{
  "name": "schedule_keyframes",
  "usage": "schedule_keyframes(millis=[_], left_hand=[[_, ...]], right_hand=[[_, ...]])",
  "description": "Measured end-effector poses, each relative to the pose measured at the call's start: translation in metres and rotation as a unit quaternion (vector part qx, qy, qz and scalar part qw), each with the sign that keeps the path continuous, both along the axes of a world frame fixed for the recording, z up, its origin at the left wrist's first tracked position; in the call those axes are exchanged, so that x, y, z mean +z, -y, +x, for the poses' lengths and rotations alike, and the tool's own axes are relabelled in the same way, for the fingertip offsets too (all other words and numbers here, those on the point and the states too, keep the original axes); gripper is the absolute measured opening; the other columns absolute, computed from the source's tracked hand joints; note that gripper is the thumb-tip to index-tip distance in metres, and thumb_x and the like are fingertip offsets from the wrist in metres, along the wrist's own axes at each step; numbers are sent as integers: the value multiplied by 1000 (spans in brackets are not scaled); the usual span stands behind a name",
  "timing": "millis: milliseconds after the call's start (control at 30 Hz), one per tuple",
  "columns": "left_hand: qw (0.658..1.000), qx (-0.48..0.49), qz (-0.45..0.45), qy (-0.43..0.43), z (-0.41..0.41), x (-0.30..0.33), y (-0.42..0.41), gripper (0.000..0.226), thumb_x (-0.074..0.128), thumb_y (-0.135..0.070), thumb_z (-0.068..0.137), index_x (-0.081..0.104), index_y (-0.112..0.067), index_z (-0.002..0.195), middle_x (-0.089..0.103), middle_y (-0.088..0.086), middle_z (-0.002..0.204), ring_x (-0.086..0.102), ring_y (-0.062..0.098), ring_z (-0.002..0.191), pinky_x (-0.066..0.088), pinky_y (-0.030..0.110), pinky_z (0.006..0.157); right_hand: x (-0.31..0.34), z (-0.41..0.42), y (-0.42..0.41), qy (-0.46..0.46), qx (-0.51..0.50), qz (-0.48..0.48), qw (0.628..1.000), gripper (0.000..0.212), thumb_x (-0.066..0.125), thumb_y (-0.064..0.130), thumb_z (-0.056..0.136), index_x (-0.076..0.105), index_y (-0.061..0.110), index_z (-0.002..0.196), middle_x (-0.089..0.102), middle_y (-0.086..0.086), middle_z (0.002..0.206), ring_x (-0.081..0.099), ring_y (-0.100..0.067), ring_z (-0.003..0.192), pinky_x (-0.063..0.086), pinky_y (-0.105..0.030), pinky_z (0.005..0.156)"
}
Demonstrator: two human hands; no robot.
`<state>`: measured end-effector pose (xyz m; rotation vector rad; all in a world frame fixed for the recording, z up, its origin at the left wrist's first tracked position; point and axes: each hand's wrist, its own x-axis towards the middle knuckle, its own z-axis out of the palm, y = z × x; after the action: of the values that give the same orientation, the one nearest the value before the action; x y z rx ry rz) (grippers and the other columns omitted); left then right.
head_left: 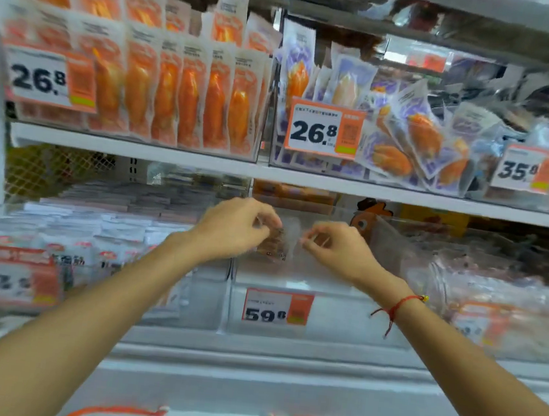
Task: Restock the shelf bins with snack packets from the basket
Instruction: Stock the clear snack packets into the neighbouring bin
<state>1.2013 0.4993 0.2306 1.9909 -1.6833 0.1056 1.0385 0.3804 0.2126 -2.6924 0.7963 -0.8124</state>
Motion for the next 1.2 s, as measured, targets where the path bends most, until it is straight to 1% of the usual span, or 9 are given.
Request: schedule_keyframes(millis=[133,300,467,600,733,833,900,1033,1200], left_hand=[[998,25,-16,-52,-22,-16,-56,20,51,-30,92,65,-42,102,65,-18,106,59,9,97,49,33,85],[988,74,92,-100,-31,-84,-100,20,51,-37,92,65,-38,107,65,-15,108,61,16,98,47,38,93],[959,109,174,-195,-39,-189,-125,22,50,-37,93,63,-37,110,62,-15,111,62,16,101,49,33,88],[924,106,277,-242,-46,-274,-143,27,47,-30,95,62,-32,117,60,-8,125,58,14,111,47,30,92],[885,120,347,-287,-61,-343,-163,34,44,-18,98,53,-25,130,54,-1,135,60,15,103,47,28,89],[868,110,373,-309,-77,-382,-173,39,43,-15,98,43,-21,137,50,8,138,61,10,85,48,22,72],[861,90,384,-322,-90,-400,-178,43,47,-21,98,40,-18,141,34,7,148,57,13,107,46,24,89],[883,168,340,-277,-101,-420,-184,41,66,-28,85,55,-22,124,36,-2,136,42,15,122,43,25,97],[853,180,372,-319,-87,-424,-185,19,66,-35,86,66,-18,95,68,-4,96,63,10,81,51,23,77]], right_hand=[[-15,-27,-47,-17,58,89,994,12,63,28,89,67,26,78,67,6,67,64,-10,64,54,-29,65],[-78,-40,-79,-104,106,246,958,13,61,9,90,69,6,100,67,-4,75,60,-1,56,46,-10,56],[-182,-33,-109,-157,101,378,907,18,55,8,93,66,10,107,66,-11,89,61,-9,67,48,-13,61],[-273,-31,-143,-244,74,378,890,24,53,11,93,65,13,113,65,-11,114,62,-20,96,49,-27,86],[-347,-47,-166,-354,-9,331,875,59,51,31,94,28,16,146,27,-11,152,27,-30,139,28,-41,113],[-385,-68,-174,-391,-59,341,853,89,57,40,87,-3,23,151,-8,-13,158,-8,-37,145,11,-53,117],[-399,-86,-176,-421,-48,364,829,94,61,34,84,-6,25,151,-10,-12,158,-4,-39,145,17,-53,116],[-403,-109,-179,-349,-70,275,893,74,58,15,85,24,32,148,27,1,152,48,-26,126,45,-38,99],[-394,-100,-179,-297,-72,203,930,26,56,33,91,61,26,116,51,4,126,55,-17,106,51,-31,79]])
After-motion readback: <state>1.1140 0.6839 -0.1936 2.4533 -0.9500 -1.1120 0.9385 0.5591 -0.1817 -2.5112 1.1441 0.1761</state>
